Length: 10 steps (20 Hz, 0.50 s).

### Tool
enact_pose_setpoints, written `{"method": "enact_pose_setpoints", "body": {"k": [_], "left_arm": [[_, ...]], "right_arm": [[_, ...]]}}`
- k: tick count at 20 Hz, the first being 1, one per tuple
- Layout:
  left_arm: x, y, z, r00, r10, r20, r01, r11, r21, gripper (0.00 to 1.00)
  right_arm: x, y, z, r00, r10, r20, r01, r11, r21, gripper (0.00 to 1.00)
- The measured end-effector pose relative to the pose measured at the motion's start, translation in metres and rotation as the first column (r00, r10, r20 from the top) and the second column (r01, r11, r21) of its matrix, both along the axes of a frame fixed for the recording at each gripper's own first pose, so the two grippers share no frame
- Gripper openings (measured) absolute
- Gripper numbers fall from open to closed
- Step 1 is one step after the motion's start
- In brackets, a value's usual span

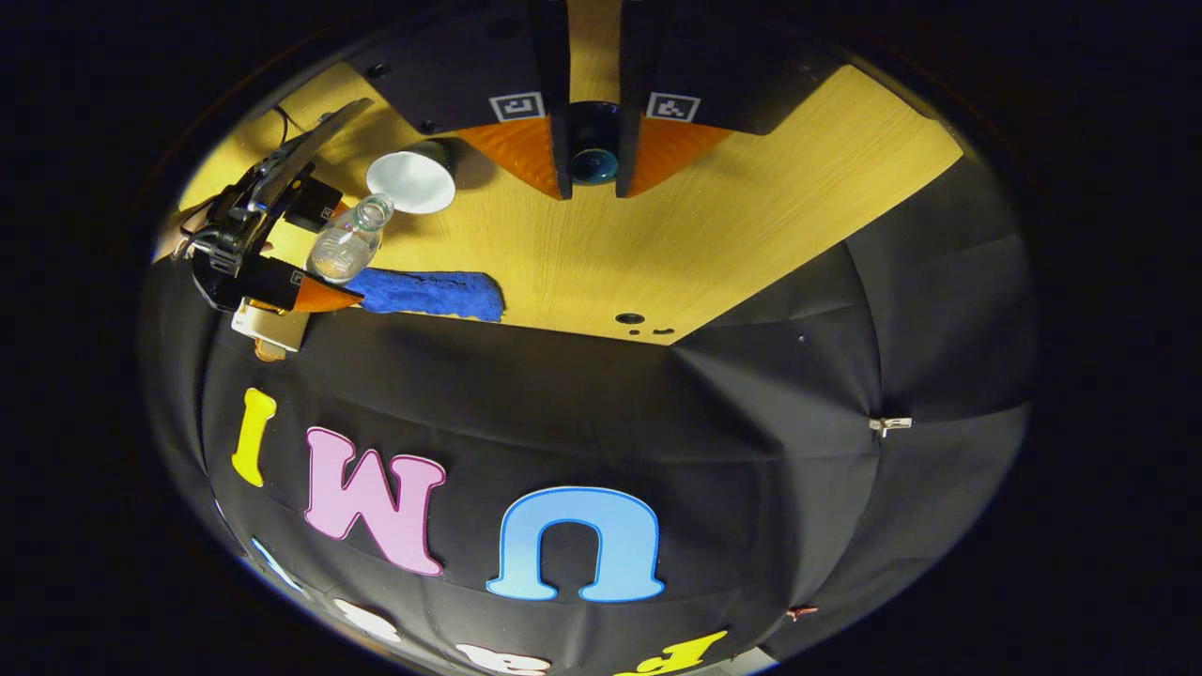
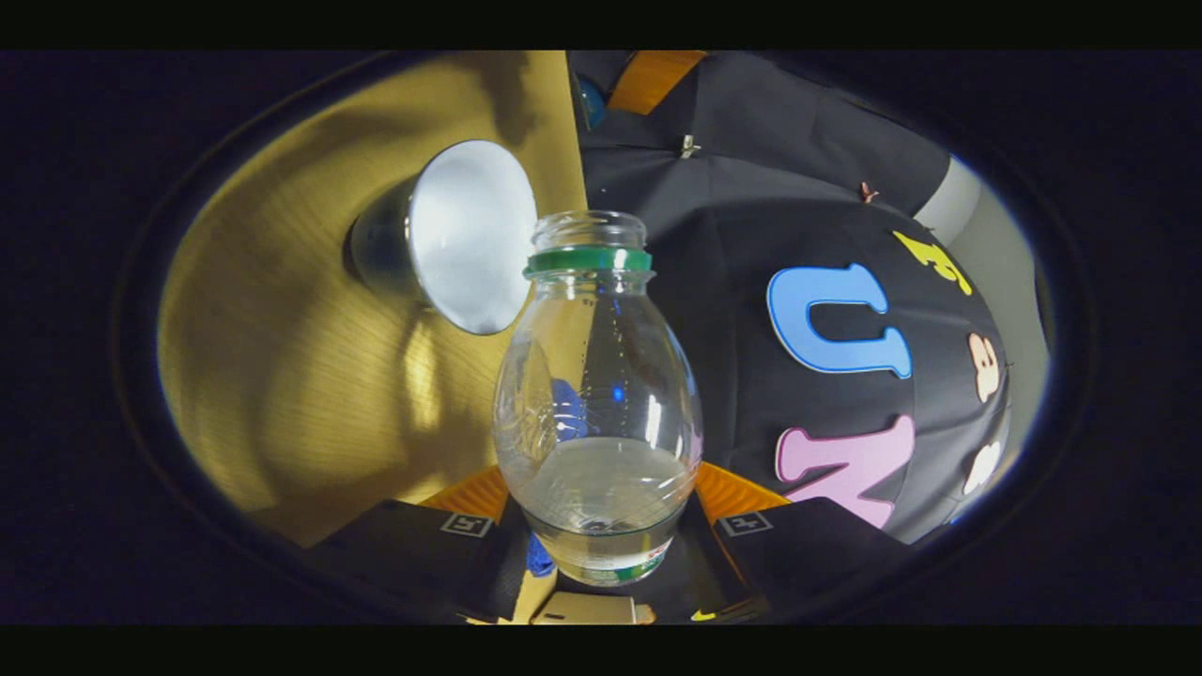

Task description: Open the teacup lid with one hand, grasp the water bottle and pour water into the teacup with the other hand; after pouring, place the water bottle on the coaster and then close the teacup lid.

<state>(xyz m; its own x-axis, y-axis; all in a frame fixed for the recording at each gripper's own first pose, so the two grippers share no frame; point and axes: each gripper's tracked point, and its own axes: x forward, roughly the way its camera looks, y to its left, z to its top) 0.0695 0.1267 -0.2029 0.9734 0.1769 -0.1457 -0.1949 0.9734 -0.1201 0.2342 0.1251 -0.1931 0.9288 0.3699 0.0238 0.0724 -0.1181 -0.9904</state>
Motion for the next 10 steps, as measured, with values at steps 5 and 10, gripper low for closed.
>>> {"method": "enact_pose_setpoints", "body": {"k": [5,10], "left_arm": [[-0.0061,0.0023,-0.0057,1.000,0.014,-0.010,-0.014,1.000,-0.003,0.22],[-0.0086,0.0008,-0.0078,1.000,0.011,-0.014,-0.011,1.000,-0.013,0.22]], "right_arm": [[0.0040,0.0027,0.0046,1.000,0.012,0.025,-0.011,0.999,-0.040,0.71],[0.0062,0.0067,0.0071,0.998,0.040,0.042,-0.037,0.996,-0.077,0.72]]}}
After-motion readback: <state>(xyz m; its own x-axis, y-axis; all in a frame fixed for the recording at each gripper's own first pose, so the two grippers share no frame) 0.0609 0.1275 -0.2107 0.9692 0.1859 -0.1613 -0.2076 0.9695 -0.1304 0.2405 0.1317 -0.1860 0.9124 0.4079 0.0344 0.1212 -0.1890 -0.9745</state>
